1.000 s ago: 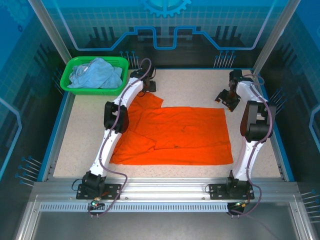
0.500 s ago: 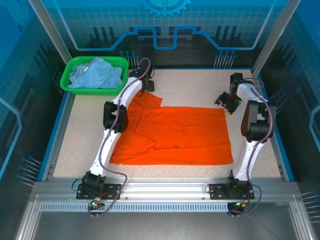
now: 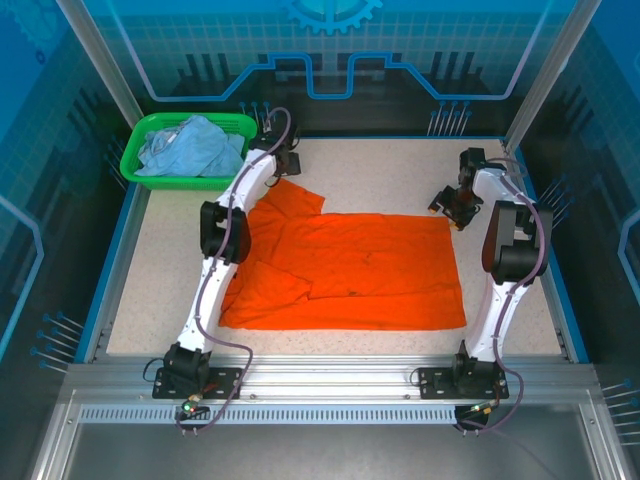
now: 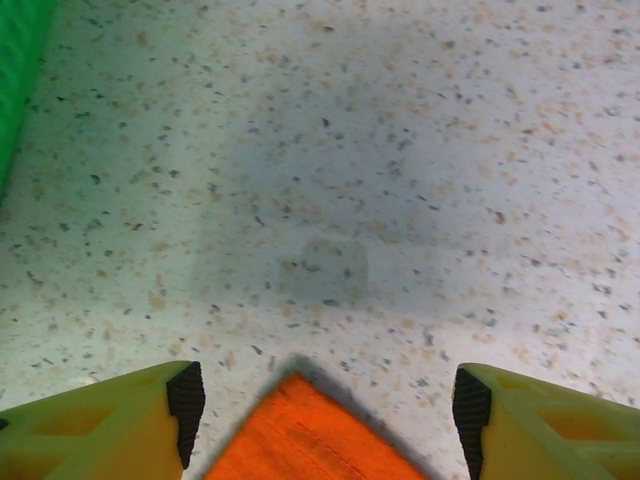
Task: Fold and stack the t-shirts
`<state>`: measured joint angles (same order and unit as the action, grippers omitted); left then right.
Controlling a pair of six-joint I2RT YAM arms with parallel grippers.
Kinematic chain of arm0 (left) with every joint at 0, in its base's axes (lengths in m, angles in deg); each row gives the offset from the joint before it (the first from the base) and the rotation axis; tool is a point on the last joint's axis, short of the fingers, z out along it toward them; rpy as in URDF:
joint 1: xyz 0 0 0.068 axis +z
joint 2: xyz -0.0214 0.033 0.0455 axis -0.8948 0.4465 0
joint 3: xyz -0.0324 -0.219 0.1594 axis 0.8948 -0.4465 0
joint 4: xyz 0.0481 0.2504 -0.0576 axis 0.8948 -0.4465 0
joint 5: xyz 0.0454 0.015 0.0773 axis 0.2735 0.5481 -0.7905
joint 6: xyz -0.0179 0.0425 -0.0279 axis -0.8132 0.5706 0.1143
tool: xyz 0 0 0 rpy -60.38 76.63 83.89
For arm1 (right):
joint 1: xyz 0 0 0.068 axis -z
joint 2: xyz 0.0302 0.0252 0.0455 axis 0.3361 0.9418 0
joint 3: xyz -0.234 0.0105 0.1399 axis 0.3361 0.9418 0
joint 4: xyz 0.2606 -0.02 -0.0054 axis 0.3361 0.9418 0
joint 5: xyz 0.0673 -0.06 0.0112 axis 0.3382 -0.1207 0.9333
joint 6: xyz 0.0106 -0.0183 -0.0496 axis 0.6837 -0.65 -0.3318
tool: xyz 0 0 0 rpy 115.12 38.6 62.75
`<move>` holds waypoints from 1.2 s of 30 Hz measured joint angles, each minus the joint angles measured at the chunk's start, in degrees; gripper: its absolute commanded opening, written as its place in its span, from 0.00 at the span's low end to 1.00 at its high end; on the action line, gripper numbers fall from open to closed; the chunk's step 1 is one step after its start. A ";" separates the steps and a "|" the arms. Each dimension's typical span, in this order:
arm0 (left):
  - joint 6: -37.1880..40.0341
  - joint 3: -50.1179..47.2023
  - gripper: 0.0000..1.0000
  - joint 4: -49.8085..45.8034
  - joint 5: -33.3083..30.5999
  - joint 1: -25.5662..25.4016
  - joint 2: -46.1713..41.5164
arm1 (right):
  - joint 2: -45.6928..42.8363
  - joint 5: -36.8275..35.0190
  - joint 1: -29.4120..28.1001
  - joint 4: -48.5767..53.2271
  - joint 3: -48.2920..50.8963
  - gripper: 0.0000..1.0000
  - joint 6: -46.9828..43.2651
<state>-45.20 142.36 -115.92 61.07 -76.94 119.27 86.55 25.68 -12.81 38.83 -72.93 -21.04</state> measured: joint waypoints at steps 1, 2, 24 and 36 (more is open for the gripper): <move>-0.04 0.00 0.64 -0.02 0.09 0.26 0.02 | 0.00 0.15 0.00 -0.11 0.00 0.61 0.00; -0.15 0.00 0.64 -0.02 0.24 0.42 0.02 | 0.00 0.24 0.00 -0.17 0.00 0.61 0.00; -1.36 0.00 0.53 -2.67 2.97 0.55 2.21 | 0.00 0.94 0.00 -1.05 0.02 0.60 0.02; -1.25 0.00 0.36 -2.47 2.78 0.57 2.23 | -0.02 0.46 0.48 -0.96 0.31 0.59 -0.04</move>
<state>-46.45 142.36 -118.39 63.85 -76.37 121.50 86.52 26.14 -12.33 37.87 -72.63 -21.09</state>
